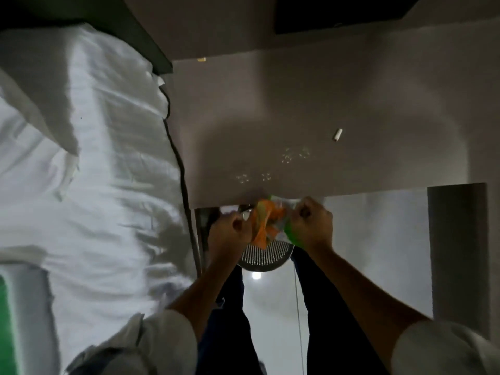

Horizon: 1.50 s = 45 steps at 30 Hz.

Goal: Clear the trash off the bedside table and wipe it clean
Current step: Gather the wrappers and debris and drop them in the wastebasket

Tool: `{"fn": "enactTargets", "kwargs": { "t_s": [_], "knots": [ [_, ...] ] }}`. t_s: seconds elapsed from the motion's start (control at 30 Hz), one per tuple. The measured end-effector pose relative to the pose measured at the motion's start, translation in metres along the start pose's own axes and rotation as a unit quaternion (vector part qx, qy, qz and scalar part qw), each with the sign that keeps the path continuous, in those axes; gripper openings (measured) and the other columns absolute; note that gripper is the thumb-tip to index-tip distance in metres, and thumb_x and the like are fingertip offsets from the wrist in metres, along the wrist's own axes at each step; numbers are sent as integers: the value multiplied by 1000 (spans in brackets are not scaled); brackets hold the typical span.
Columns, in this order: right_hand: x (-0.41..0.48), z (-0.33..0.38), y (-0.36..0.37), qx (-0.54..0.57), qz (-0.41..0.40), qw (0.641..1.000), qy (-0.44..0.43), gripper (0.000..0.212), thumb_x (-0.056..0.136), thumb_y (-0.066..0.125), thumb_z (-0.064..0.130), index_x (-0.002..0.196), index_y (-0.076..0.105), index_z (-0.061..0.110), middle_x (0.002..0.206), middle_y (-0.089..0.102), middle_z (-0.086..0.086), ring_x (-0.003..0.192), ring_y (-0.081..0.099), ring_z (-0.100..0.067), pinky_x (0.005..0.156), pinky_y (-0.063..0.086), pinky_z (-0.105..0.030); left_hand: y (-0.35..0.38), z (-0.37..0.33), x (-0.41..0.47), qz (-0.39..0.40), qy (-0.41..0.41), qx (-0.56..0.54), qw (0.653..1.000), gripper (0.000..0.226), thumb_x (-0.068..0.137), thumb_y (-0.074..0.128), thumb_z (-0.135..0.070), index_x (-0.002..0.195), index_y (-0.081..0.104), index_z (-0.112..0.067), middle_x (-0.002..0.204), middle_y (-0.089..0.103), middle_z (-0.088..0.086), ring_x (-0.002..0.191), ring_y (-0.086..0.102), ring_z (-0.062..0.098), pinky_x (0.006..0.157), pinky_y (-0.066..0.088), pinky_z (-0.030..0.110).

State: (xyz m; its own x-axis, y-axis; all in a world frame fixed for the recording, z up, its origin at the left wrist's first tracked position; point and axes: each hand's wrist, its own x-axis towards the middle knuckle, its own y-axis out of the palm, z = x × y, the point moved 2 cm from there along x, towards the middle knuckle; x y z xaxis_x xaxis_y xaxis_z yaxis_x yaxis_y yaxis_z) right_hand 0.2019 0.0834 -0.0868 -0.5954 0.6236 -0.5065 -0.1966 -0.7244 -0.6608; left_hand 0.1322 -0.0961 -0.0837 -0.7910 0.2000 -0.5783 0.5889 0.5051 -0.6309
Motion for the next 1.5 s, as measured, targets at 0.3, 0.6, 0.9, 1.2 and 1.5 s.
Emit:
{"fn": "enactTargets", "kwargs": {
  "t_s": [0.3, 0.6, 0.9, 1.2, 1.5],
  "knots": [
    [-31, -42, 51, -78, 216, 973, 29, 29, 90, 57, 29, 114, 54, 14, 89, 54, 1, 90, 63, -25, 73, 57, -39, 47, 58, -33, 134, -97, 112, 980, 27, 98, 44, -29, 92, 64, -12, 87, 71, 12, 77, 65, 28, 61, 45, 23],
    [19, -21, 1, -73, 76, 994, 8, 18, 90, 43, 18, 88, 61, 13, 81, 67, -5, 80, 67, -26, 63, 51, -27, 33, 4, 22, 107, 37, 78, 991, 28, 97, 47, -28, 115, 64, -16, 108, 72, 6, 95, 64, 16, 80, 48, 28],
    [144, 13, -65, 12, -129, 988, 84, 24, 89, 54, 27, 89, 67, 6, 84, 70, -12, 71, 62, -21, 58, 34, -20, -13, -79, 132, -18, 205, 123, 971, 24, 91, 54, -16, 112, 63, -14, 109, 70, 13, 93, 67, 33, 79, 55, 39],
    [198, -1, -56, 16, -56, 981, 185, 29, 85, 63, 32, 91, 69, 3, 84, 68, -16, 86, 69, -35, 70, 55, -40, -100, -99, 256, -154, 51, 164, 973, 35, 94, 49, -35, 120, 57, -13, 123, 60, 18, 108, 61, 40, 90, 48, 45],
    [174, 20, -51, -48, -79, 996, -13, 18, 90, 61, 26, 90, 69, 10, 91, 73, -13, 73, 58, -20, 67, 45, -28, -116, -106, 317, -102, 99, 225, 964, 34, 94, 48, -41, 121, 51, -21, 118, 63, 19, 110, 58, 40, 90, 47, 46]
  ]
}}
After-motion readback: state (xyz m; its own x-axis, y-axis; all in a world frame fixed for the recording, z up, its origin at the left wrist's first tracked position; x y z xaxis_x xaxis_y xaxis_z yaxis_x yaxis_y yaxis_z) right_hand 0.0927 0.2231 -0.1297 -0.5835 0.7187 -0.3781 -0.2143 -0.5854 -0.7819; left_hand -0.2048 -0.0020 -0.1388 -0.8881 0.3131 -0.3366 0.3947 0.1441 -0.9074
